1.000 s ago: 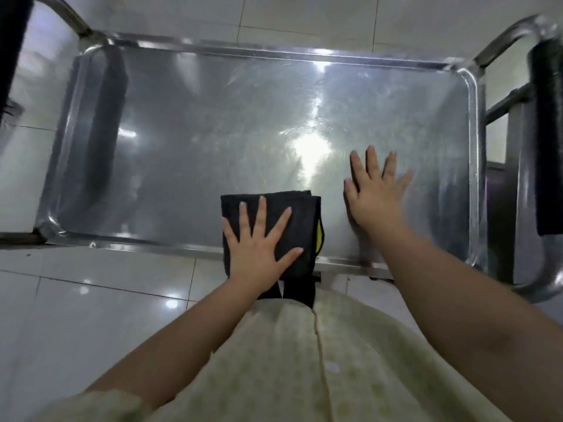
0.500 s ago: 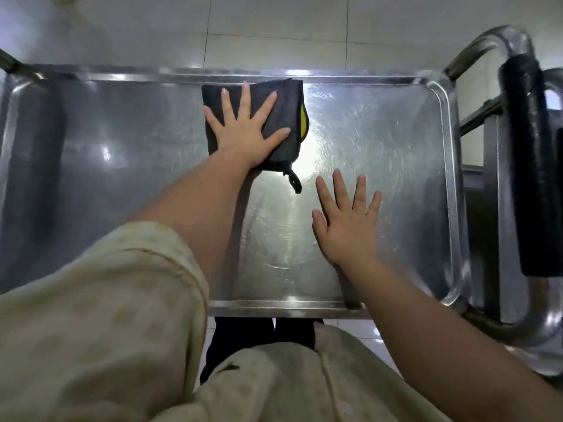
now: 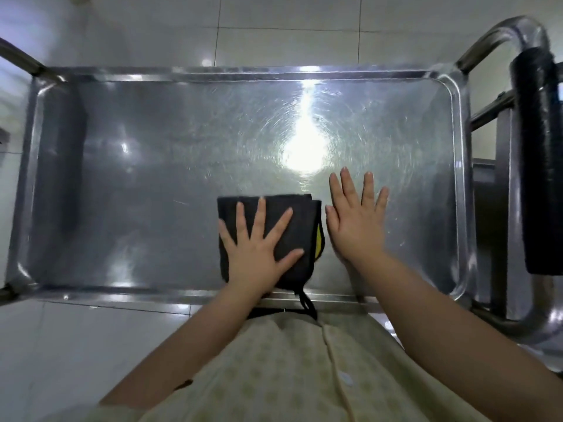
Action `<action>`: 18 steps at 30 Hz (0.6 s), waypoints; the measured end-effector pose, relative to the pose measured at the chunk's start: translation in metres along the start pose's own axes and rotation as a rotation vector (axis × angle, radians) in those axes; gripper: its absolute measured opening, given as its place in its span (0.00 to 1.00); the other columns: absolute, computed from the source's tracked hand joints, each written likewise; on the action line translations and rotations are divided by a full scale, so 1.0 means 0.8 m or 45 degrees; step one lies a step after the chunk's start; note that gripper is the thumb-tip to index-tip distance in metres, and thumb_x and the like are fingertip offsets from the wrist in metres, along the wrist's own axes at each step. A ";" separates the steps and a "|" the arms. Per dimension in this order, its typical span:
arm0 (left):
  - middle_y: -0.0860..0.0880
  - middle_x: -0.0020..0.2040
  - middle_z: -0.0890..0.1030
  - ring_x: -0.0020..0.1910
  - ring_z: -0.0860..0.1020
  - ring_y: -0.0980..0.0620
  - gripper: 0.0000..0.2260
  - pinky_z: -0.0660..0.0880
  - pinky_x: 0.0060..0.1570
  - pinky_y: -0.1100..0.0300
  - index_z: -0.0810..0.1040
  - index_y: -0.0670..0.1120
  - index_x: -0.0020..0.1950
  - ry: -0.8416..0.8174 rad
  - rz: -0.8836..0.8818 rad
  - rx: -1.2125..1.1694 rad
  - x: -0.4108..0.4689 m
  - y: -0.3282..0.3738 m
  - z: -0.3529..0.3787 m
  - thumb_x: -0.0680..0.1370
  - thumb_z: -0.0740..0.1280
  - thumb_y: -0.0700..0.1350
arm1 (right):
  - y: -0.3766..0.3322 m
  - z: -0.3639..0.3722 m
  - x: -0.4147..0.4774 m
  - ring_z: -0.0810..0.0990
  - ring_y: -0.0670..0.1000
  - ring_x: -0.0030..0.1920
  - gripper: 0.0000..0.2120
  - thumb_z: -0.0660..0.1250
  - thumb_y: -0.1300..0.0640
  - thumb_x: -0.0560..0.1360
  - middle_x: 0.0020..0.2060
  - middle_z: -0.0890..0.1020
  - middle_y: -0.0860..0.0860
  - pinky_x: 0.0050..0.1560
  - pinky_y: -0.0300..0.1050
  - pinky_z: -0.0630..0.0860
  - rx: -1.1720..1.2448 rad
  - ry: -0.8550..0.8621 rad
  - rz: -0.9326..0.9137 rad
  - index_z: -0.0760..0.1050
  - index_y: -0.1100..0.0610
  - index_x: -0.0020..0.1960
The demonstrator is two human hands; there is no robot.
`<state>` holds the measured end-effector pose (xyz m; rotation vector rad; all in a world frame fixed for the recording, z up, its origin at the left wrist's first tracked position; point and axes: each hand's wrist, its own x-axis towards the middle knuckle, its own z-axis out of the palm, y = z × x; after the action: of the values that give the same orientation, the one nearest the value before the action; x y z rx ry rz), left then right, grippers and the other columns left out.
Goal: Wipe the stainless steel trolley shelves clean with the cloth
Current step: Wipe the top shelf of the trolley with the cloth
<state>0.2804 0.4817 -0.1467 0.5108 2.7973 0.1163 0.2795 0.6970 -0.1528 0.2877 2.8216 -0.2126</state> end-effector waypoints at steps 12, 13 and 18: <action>0.47 0.81 0.39 0.77 0.37 0.34 0.36 0.34 0.66 0.26 0.40 0.66 0.77 -0.073 -0.049 -0.003 0.275 0.065 -0.068 0.71 0.38 0.77 | 0.062 -0.023 -0.033 0.44 0.59 0.79 0.29 0.54 0.47 0.82 0.80 0.49 0.51 0.76 0.61 0.39 0.157 0.029 0.152 0.49 0.51 0.80; 0.47 0.81 0.39 0.77 0.37 0.34 0.36 0.35 0.66 0.26 0.40 0.66 0.77 -0.066 -0.020 0.007 0.259 0.076 -0.061 0.71 0.38 0.77 | 0.076 -0.028 -0.036 0.44 0.58 0.79 0.28 0.54 0.48 0.82 0.80 0.50 0.51 0.76 0.60 0.37 0.166 0.061 0.192 0.51 0.51 0.80; 0.45 0.81 0.45 0.77 0.40 0.34 0.35 0.38 0.68 0.26 0.44 0.63 0.79 0.025 0.199 -0.015 0.102 0.121 -0.002 0.75 0.43 0.75 | 0.149 -0.044 -0.049 0.46 0.58 0.79 0.27 0.54 0.48 0.82 0.79 0.54 0.51 0.76 0.61 0.41 0.117 0.155 0.395 0.54 0.49 0.79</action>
<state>0.2388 0.6011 -0.1545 0.7284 2.7713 0.1719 0.3322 0.8119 -0.1218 0.7754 2.8390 -0.2636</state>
